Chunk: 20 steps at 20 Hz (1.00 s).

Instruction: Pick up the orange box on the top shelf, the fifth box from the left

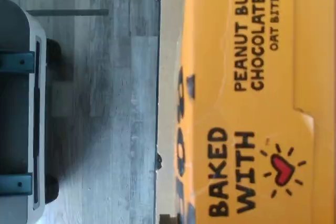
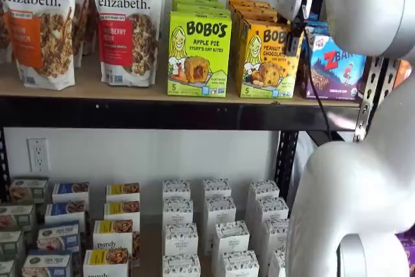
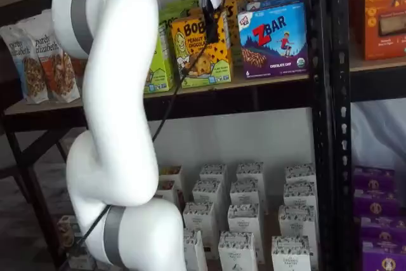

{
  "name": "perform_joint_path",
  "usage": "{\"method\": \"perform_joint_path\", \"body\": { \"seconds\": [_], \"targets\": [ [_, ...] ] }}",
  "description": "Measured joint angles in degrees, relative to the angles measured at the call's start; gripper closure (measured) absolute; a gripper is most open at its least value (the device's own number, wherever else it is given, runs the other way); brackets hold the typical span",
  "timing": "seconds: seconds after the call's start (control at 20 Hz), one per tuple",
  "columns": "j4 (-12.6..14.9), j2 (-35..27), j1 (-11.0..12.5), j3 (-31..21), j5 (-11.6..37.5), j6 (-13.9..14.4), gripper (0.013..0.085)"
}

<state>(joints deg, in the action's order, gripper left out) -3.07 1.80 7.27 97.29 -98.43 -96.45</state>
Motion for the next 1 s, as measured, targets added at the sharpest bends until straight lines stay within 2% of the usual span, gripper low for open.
{"method": "perform_joint_path", "body": {
  "seconds": [0.4, 1.0],
  "targets": [
    [0.7, 0.1, -0.2, 0.0, -0.3, 0.0, 0.049],
    [0.4, 0.2, 0.1, 0.2, -0.5, -0.2, 0.049]
  ]
}}
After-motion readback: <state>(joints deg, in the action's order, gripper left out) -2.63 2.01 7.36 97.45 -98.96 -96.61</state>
